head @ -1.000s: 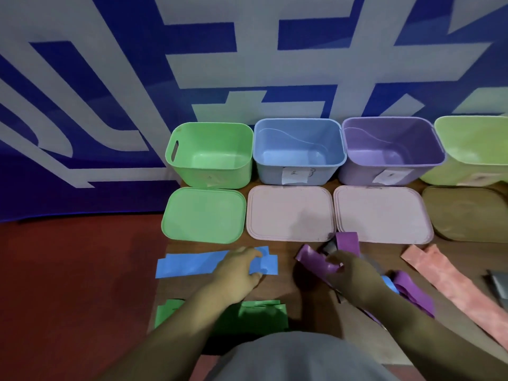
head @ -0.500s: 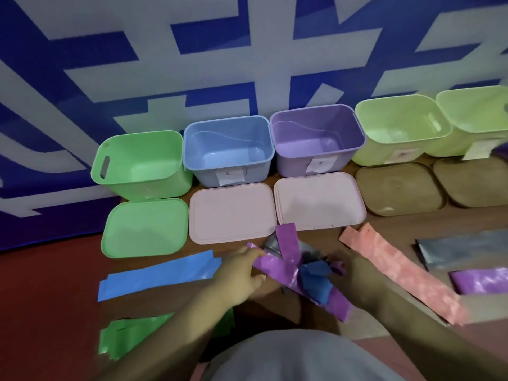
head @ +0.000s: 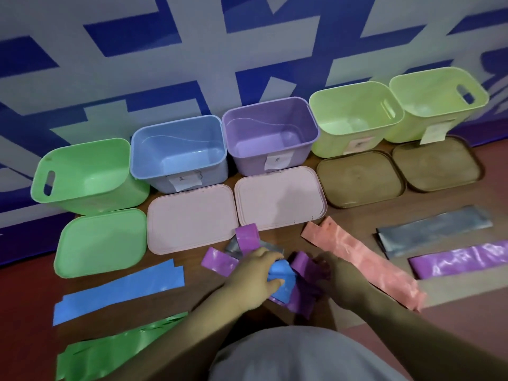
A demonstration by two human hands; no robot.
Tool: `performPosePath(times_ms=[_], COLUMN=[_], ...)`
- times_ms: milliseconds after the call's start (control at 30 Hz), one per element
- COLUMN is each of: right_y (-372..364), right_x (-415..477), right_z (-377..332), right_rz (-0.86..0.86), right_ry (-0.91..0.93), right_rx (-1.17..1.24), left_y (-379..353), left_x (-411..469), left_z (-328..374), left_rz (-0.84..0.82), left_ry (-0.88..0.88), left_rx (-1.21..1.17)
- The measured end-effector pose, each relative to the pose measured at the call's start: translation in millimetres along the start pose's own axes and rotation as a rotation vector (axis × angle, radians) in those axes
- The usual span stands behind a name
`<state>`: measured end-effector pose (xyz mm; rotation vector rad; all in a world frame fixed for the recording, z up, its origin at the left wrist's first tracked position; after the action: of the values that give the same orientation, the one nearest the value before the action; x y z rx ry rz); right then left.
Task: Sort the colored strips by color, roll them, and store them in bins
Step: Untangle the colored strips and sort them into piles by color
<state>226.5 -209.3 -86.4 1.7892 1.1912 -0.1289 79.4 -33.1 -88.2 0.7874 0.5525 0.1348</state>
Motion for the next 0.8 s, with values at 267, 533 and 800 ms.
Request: performPosePath(times_ms=[267, 533, 800], right_y=[-8.9, 7.3, 30.4], right_x=[5.0, -2.5, -9.6], right_z=[28.7, 42.8, 46.5], right_rz=[0.058, 0.012, 0.084], right_ry=[-0.018, -0.048, 0.029], right_rx=[0.181, 0.314, 0.521], left_y=[-25.2, -36.9, -26.3], left_x=[27.6, 29.3, 15.8], left_z=[37.2, 50.7, 62.5], left_rz=[-0.076, -0.083, 0.057], left_ry=[-0.063, -0.012, 0.093], left_rx=[0.08, 0.185, -0.159])
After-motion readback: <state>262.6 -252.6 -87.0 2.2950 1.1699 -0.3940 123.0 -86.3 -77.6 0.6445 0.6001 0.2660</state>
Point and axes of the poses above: each hand's wrist, its own x-axis towards the middle knuckle, its own y-axis out of the back of the hand, z = x × y, the point moved 2 cm from there along x, towards the middle knuckle, and after that the axes turned 4 degrees about y, right-handed, at the moved point
